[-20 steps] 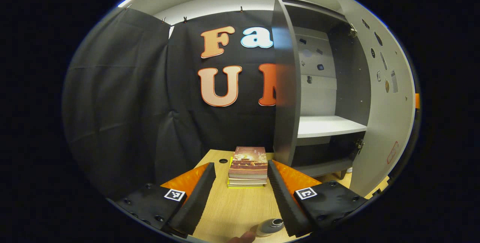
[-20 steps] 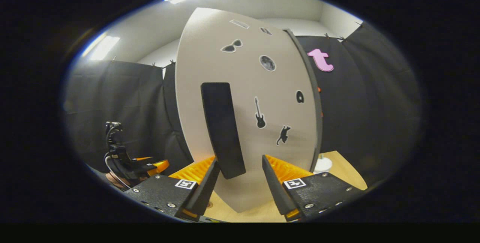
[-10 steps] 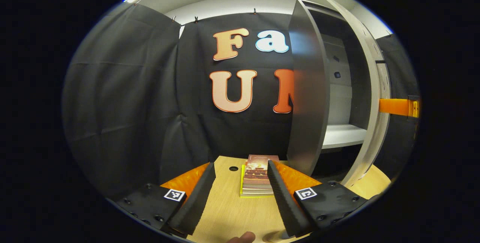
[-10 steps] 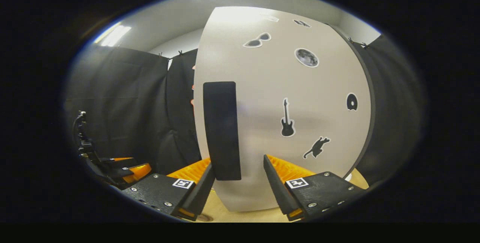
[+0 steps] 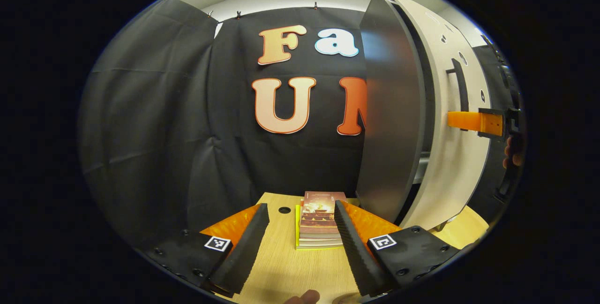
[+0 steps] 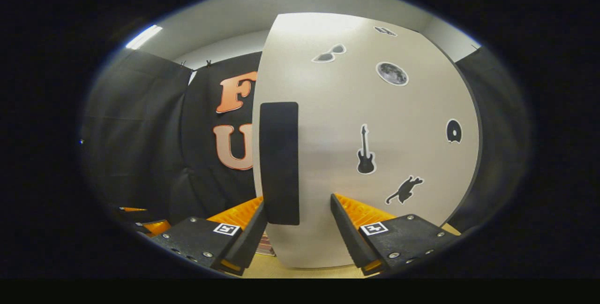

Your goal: Open the cabinet door with the right hand, grasp the bottle in the cabinet with the left hand and place it on the coaster, then close the cabinet door with the right hand.

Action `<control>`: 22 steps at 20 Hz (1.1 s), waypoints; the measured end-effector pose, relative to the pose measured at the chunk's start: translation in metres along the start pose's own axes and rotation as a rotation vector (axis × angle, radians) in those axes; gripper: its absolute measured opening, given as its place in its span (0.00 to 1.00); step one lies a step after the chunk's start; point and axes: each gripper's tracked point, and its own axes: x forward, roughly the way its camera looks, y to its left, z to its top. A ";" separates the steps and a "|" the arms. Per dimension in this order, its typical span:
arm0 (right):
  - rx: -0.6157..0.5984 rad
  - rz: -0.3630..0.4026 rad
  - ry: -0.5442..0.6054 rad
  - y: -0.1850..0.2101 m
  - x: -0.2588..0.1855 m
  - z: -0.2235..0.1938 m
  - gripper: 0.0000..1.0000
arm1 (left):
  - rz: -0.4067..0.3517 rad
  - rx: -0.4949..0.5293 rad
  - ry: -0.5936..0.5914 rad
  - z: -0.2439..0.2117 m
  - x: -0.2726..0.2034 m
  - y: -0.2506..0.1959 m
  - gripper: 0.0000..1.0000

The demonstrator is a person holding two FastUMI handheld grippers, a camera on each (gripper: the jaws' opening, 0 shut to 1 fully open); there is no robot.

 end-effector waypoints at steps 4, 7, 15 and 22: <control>-0.013 -0.026 -0.007 -0.004 0.008 -0.003 0.80 | -0.029 -0.014 0.017 -0.006 0.014 -0.007 0.92; -0.019 -0.036 -0.003 -0.005 0.008 -0.005 0.80 | -0.043 -0.025 0.026 -0.009 0.014 -0.011 0.92; 0.053 -0.016 0.021 0.001 -0.002 -0.006 0.81 | -0.036 -0.025 0.002 0.009 0.002 -0.014 0.92; 0.038 -0.020 -0.005 -0.004 -0.099 0.016 0.80 | -0.015 -0.021 -0.038 0.037 -0.061 -0.019 0.92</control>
